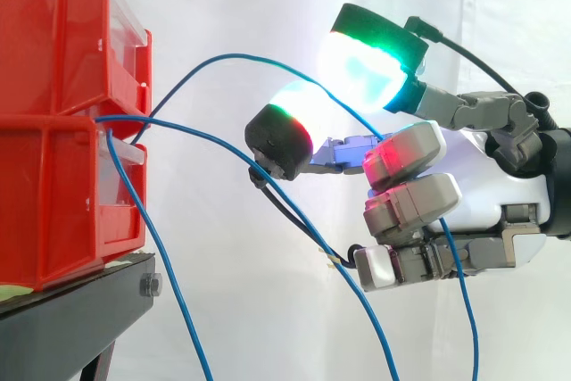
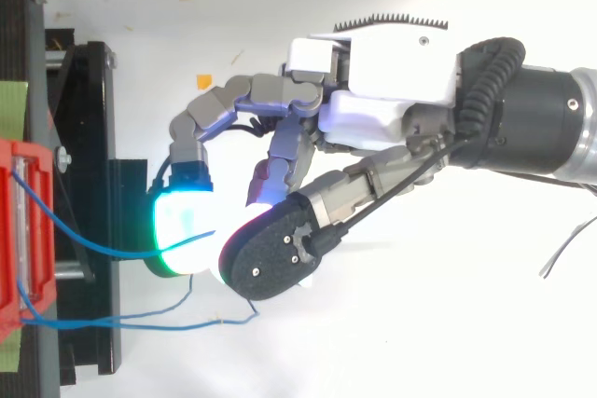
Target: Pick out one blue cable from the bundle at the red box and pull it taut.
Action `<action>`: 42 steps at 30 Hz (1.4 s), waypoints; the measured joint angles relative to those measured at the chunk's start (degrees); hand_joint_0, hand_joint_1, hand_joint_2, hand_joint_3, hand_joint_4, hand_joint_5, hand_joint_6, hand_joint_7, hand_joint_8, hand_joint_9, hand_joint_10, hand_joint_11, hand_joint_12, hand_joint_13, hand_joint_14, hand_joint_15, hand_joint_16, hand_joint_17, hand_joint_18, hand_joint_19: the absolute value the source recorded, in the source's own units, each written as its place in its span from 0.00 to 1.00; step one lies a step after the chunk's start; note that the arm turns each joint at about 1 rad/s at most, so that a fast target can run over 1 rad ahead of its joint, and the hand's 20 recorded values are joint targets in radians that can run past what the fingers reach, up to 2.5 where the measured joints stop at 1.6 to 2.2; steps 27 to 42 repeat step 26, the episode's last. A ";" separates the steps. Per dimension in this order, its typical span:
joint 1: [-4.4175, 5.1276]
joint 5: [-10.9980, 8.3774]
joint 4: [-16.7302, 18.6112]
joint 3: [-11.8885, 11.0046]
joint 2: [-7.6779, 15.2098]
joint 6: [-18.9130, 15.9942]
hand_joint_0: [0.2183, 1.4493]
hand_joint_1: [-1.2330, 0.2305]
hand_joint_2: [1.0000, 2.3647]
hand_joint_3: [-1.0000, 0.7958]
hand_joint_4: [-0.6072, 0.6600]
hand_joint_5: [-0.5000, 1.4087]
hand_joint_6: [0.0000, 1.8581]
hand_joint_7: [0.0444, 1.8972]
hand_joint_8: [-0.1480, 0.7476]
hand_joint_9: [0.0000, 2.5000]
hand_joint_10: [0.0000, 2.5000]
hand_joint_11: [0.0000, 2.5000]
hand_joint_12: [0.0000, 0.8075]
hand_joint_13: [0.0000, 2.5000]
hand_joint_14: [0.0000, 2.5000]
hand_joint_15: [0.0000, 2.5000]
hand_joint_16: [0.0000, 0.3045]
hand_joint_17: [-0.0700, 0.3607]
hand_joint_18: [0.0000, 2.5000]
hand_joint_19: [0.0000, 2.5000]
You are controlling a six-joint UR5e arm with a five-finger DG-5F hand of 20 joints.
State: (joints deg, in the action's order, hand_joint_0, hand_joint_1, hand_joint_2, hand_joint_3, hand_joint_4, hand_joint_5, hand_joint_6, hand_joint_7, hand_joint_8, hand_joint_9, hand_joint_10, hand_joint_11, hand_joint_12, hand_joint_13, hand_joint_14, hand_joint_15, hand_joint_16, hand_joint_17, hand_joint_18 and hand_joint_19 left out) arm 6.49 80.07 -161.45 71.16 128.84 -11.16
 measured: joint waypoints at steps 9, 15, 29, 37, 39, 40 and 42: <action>-0.02 0.00 0.00 0.01 0.00 0.00 0.36 0.32 0.00 0.31 0.49 0.25 0.43 0.49 0.43 0.61 0.01 0.40 0.32 0.54 0.01 0.51 0.10 0.33 0.40 0.28; -0.02 0.00 0.00 0.01 0.00 0.00 0.36 0.32 0.00 0.31 0.49 0.25 0.43 0.49 0.43 0.61 0.01 0.41 0.32 0.55 0.01 0.51 0.11 0.33 0.40 0.29; -0.01 0.01 0.00 0.00 0.00 0.00 0.35 0.32 0.00 0.31 0.47 0.25 0.42 0.49 0.44 0.61 0.01 0.41 0.35 0.55 0.01 0.49 0.12 0.35 0.40 0.27; -0.01 0.01 0.00 0.00 0.00 0.00 0.35 0.32 0.00 0.31 0.47 0.25 0.42 0.49 0.44 0.61 0.01 0.41 0.35 0.55 0.01 0.49 0.12 0.35 0.40 0.27; -0.01 0.01 0.00 0.00 0.00 0.00 0.35 0.32 0.00 0.31 0.47 0.25 0.42 0.49 0.44 0.61 0.01 0.41 0.35 0.55 0.01 0.49 0.12 0.35 0.40 0.27; -0.01 0.01 0.00 0.00 0.00 0.00 0.35 0.32 0.00 0.31 0.47 0.25 0.42 0.49 0.44 0.61 0.01 0.41 0.35 0.55 0.01 0.49 0.12 0.35 0.40 0.27; -0.01 0.01 0.00 0.00 0.00 0.00 0.35 0.32 0.00 0.31 0.47 0.25 0.42 0.49 0.44 0.61 0.01 0.41 0.35 0.55 0.01 0.49 0.12 0.35 0.40 0.27</action>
